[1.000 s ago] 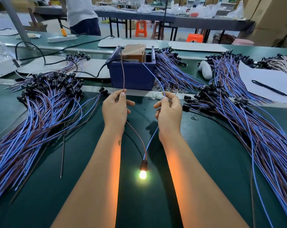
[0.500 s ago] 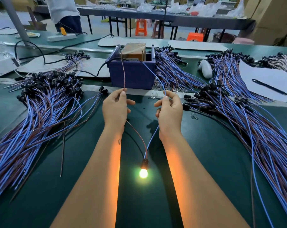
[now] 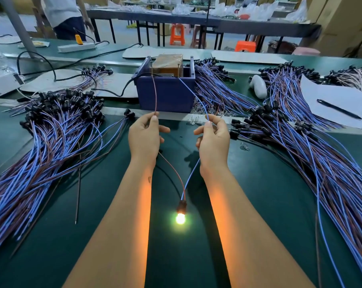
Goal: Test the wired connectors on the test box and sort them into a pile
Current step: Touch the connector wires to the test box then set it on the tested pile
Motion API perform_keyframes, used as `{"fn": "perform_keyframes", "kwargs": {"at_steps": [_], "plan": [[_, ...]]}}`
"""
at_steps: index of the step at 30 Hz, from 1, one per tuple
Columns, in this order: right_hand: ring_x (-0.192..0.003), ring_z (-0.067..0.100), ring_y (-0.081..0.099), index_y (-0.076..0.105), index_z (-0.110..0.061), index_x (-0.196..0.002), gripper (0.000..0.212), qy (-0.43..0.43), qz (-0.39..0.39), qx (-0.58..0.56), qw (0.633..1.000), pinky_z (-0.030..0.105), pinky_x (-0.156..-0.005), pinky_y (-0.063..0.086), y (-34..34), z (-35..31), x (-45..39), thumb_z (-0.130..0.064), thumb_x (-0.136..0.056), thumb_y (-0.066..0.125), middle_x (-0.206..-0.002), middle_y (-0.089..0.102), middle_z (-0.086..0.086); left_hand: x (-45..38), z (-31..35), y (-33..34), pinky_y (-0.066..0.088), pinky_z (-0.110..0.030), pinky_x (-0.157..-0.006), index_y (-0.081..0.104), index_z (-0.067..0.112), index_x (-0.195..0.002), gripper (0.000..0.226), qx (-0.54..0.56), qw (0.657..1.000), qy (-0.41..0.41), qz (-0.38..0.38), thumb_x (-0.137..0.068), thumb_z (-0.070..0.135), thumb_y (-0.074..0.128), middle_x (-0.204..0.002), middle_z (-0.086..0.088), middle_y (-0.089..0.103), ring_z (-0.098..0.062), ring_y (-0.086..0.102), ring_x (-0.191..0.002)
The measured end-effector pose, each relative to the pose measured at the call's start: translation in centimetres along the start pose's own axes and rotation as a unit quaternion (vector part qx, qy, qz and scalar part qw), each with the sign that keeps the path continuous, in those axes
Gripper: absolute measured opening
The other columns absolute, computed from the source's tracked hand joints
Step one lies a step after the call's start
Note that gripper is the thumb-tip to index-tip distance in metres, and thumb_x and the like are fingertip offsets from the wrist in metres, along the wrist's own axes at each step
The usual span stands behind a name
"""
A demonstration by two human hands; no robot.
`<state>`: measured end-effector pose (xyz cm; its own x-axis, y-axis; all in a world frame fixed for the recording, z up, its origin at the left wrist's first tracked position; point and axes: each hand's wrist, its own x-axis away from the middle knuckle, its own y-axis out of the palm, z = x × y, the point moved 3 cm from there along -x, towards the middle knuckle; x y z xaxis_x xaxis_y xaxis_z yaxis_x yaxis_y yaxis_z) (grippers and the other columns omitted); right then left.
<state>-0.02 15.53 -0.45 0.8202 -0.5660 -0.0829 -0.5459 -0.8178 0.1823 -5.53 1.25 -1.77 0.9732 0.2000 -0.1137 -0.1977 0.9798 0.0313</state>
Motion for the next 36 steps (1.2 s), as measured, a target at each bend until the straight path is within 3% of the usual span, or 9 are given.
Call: {"fn": "perform_keyframes", "kwargs": {"at_steps": [6, 10, 13, 17, 26, 29, 32, 34, 36], "plan": [[-0.049, 0.008, 0.041, 0.056, -0.023, -0.108, 0.017, -0.006, 0.006, -0.005, 1.000, 0.021, -0.050, 0.038, -0.1, 0.1, -0.1, -0.017, -0.104, 0.040, -0.066, 0.059, -0.006, 0.1, 0.2, -0.1, 0.044, -0.020, -0.053, 0.064, 0.028, -0.107, 0.018, 0.002, 1.000, 0.000, 0.002, -0.103, 0.025, 0.047, -0.069, 0.007, 0.073, -0.004, 0.050, -0.047], [-0.062, 0.012, 0.047, 0.057, -0.031, -0.100, 0.022, -0.082, 0.010, 0.010, 0.997, 0.031, -0.066, 0.043, 0.1, -0.5, 0.2, -0.014, -0.102, 0.043, -0.069, 0.058, -0.002, 0.6, 0.9, 0.5, 0.042, -0.012, -0.053, 0.067, 0.024, -0.094, 0.019, 0.024, 0.999, 0.012, -0.038, -0.101, 0.019, 0.050, -0.071, 0.009, 0.073, 0.002, 0.057, -0.055], [-0.058, 0.007, 0.049, 0.061, -0.031, -0.099, 0.026, -0.109, -0.042, 0.039, 0.992, 0.030, -0.064, 0.043, 0.8, -0.5, 0.5, -0.009, -0.100, 0.046, -0.070, 0.058, 0.002, 1.2, 1.5, 1.3, 0.041, -0.008, -0.060, 0.073, 0.025, -0.088, 0.021, 0.016, 0.995, 0.038, -0.086, -0.098, 0.017, 0.056, -0.065, 0.020, 0.067, 0.009, 0.055, -0.060], [-0.056, 0.000, 0.054, 0.063, -0.025, -0.100, 0.025, -0.126, -0.108, 0.083, 0.983, 0.021, -0.062, 0.043, 1.5, -0.1, 0.9, -0.004, -0.096, 0.050, -0.071, 0.062, -0.005, 1.7, 1.6, 2.0, 0.035, -0.011, -0.045, 0.071, 0.023, -0.087, 0.020, 0.040, 0.989, 0.023, -0.141, -0.098, 0.016, 0.057, -0.049, 0.017, 0.051, 0.001, 0.044, -0.046], [-0.072, 0.005, 0.061, 0.071, -0.014, -0.109, 0.023, -0.126, -0.183, 0.114, 0.968, 0.022, -0.067, 0.045, 1.9, 0.2, 1.3, -0.005, -0.094, 0.056, -0.081, 0.069, -0.007, 1.4, 1.3, 1.3, 0.031, -0.019, -0.044, 0.062, 0.017, -0.079, 0.021, 0.097, 0.985, -0.064, -0.130, -0.098, 0.024, 0.059, -0.053, 0.007, 0.044, -0.006, 0.035, -0.043], [-0.076, 0.009, 0.061, 0.071, -0.014, -0.107, 0.026, -0.092, -0.215, 0.077, 0.969, 0.027, -0.072, 0.046, 2.0, 0.2, 1.4, -0.004, -0.097, 0.049, -0.082, 0.068, -0.008, 1.2, 1.4, 0.8, 0.038, -0.025, -0.057, 0.062, 0.014, -0.081, 0.018, 0.178, 0.969, -0.126, -0.117, -0.098, 0.019, 0.056, -0.049, 0.007, 0.045, -0.005, 0.036, -0.040], [-0.071, 0.009, 0.054, 0.065, -0.018, -0.123, 0.033, -0.068, -0.257, 0.096, 0.959, 0.029, -0.073, 0.046, 1.9, 0.4, 1.4, -0.002, -0.096, 0.054, -0.082, 0.064, -0.002, 1.0, 1.8, 0.0, 0.039, -0.014, -0.041, 0.058, 0.012, -0.078, 0.020, 0.315, 0.926, -0.184, -0.091, -0.098, 0.016, 0.056, -0.053, 0.003, 0.057, -0.002, 0.044, -0.036], [-0.063, 0.005, 0.051, 0.057, -0.032, -0.131, 0.057, -0.079, -0.321, 0.122, 0.936, 0.022, -0.068, 0.044, 2.0, 0.4, 1.7, -0.001, -0.085, 0.070, -0.080, 0.059, 0.002, 0.9, 1.8, -0.5, 0.046, -0.012, -0.042, 0.058, 0.010, -0.078, 0.019, 0.400, 0.892, -0.197, -0.072, -0.097, 0.014, 0.058, -0.060, 0.000, 0.064, -0.003, 0.057, -0.044], [-0.057, -0.001, 0.049, 0.051, -0.045, -0.130, 0.069, -0.111, -0.368, 0.129, 0.914, 0.013, -0.063, 0.043, 2.3, 0.5, 2.2, -0.006, -0.080, 0.078, -0.079, 0.059, -0.001, 0.8, 1.7, -0.8, 0.052, -0.013, -0.050, 0.060, 0.009, -0.082, 0.015, 0.429, 0.884, -0.179, -0.046, -0.096, 0.011, 0.060, -0.063, 0.000, 0.068, -0.004, 0.065, -0.053]]}}
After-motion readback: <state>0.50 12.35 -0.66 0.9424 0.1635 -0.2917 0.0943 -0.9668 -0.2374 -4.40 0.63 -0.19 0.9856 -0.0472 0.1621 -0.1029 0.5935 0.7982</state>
